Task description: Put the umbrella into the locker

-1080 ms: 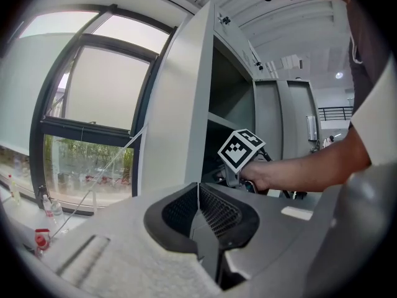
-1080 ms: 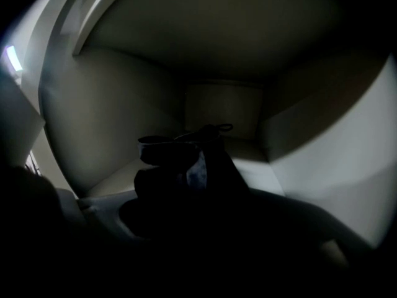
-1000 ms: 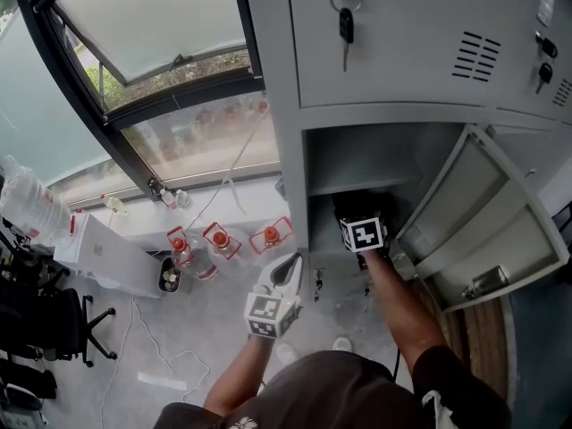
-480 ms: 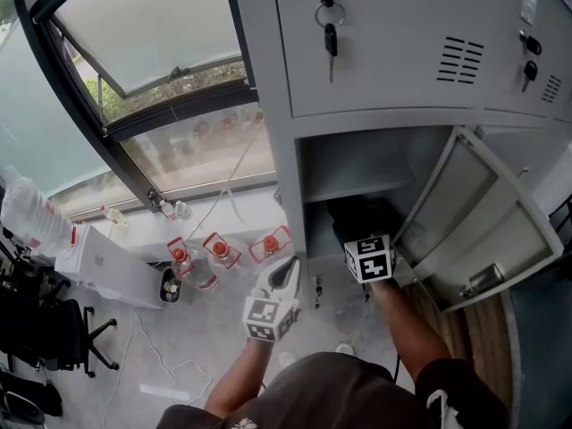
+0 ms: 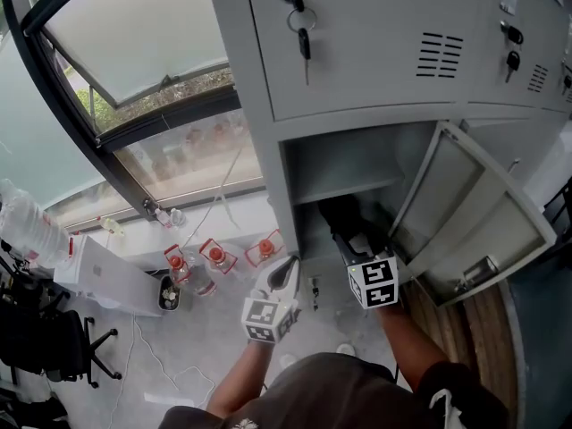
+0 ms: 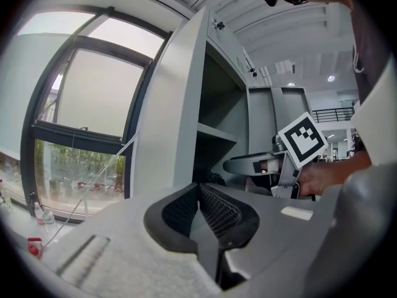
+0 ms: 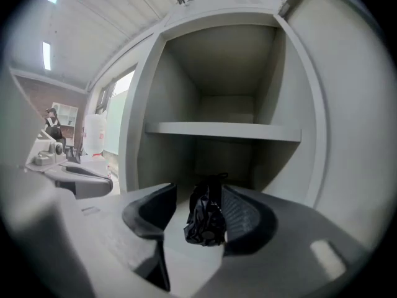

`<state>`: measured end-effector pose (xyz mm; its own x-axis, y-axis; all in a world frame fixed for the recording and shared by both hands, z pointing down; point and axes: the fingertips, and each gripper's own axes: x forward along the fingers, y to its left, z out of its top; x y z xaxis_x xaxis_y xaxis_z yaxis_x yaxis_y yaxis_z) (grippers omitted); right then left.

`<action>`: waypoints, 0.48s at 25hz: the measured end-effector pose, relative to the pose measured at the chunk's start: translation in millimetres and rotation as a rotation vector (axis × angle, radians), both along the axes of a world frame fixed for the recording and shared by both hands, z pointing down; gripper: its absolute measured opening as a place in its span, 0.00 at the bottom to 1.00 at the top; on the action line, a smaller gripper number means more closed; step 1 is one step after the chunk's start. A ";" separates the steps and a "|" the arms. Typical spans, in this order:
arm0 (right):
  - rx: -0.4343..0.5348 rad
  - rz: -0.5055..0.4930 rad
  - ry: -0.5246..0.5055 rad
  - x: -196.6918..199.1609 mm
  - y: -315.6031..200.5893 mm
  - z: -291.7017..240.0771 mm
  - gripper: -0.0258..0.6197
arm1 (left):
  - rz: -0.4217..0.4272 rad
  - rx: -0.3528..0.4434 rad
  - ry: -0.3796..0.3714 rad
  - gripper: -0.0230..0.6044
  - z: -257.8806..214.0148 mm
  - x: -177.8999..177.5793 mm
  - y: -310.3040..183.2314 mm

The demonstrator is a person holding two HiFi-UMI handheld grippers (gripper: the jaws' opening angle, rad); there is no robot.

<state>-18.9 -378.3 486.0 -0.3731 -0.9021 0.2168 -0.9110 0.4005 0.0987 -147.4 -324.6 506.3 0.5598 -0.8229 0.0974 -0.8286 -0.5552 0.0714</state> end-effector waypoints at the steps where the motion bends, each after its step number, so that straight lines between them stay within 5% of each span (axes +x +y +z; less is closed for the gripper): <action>1: 0.006 0.005 -0.004 1.6 3.4 -0.5 0.38 | 0.005 0.000 0.002 0.05 -0.5 1.8 0.7; 12: 0.046 0.039 0.000 8.7 23.5 -7.1 0.06 | 0.027 0.012 0.053 0.05 -26.8 11.2 7.5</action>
